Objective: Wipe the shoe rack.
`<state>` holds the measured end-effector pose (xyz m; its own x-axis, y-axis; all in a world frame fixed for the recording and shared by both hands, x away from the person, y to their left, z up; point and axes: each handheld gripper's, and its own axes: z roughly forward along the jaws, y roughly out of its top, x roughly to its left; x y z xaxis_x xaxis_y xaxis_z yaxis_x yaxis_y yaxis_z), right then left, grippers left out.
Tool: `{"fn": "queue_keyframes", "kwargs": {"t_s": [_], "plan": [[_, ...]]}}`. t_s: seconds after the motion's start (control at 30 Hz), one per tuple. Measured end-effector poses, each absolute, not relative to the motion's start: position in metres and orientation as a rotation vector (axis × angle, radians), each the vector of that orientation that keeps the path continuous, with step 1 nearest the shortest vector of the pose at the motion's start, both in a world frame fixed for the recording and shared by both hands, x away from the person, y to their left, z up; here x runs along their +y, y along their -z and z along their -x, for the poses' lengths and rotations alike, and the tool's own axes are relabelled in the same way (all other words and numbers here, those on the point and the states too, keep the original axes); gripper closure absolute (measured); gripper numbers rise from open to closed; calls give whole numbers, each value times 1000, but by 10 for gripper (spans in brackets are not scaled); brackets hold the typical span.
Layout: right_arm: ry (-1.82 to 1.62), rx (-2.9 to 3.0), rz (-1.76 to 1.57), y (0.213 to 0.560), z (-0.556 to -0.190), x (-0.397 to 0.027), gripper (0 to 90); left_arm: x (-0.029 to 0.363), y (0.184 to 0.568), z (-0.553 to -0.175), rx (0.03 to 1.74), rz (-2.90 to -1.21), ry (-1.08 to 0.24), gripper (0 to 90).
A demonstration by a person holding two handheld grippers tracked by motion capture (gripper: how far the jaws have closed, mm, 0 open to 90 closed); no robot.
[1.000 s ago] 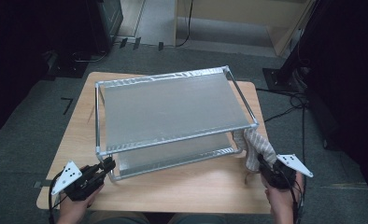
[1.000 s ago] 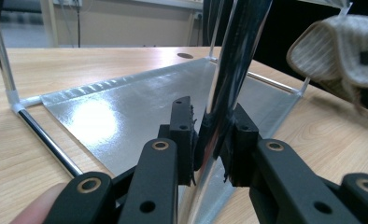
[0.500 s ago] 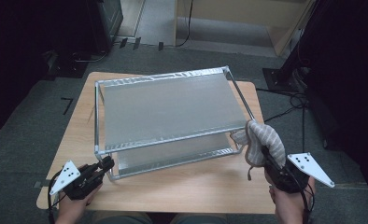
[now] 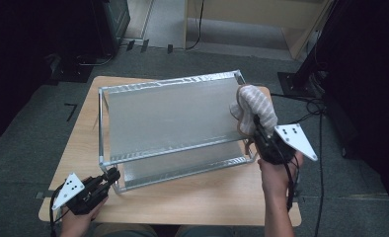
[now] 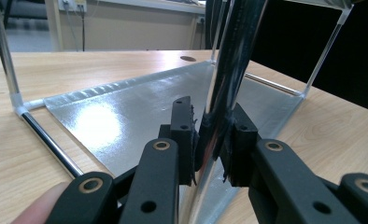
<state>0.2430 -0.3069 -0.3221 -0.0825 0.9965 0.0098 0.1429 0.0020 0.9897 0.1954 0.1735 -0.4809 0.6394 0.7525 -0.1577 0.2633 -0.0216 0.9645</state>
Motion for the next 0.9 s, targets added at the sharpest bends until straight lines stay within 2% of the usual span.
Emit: {"fn": "queue_keyframes", "kwargs": {"t_s": [0.07,0.1,0.13,0.17,0.2,0.27,0.3,0.33,0.37,0.43,0.67,0.9], "plan": [[-1186,1468,-1324,335,-261,-305,535,172,481,-193,861,-1592,-479,778],[-1168,1517,-1359,342,-268,-304,384,172,481,-192,865,-1588,-475,778],[-1152,1539,-1381,348,-273,-302,288,171,480,-191,867,-1590,-477,779],[-1164,1549,-1357,353,-274,-300,223,171,480,-190,864,-1597,-481,779],[-1176,1537,-1335,355,-271,-298,221,171,480,-189,867,-1596,-481,779],[-1203,1514,-1305,356,-268,-299,274,171,480,-187,863,-1603,-486,780],[-1216,1504,-1298,357,-267,-300,368,171,480,-186,865,-1600,-484,780],[-1223,1493,-1288,358,-266,-301,528,170,480,-185,870,-1597,-482,780],[-1223,1494,-1277,360,-266,-303,611,170,480,-185,867,-1599,-480,780],[-1206,1497,-1308,362,-270,-307,670,169,480,-183,859,-1606,-482,782],[-1196,1564,-1320,362,-267,-290,695,167,480,-181,869,-1592,-461,779],[-1257,1601,-1248,371,-252,-240,697,153,480,-174,873,-1596,-472,782]]}}
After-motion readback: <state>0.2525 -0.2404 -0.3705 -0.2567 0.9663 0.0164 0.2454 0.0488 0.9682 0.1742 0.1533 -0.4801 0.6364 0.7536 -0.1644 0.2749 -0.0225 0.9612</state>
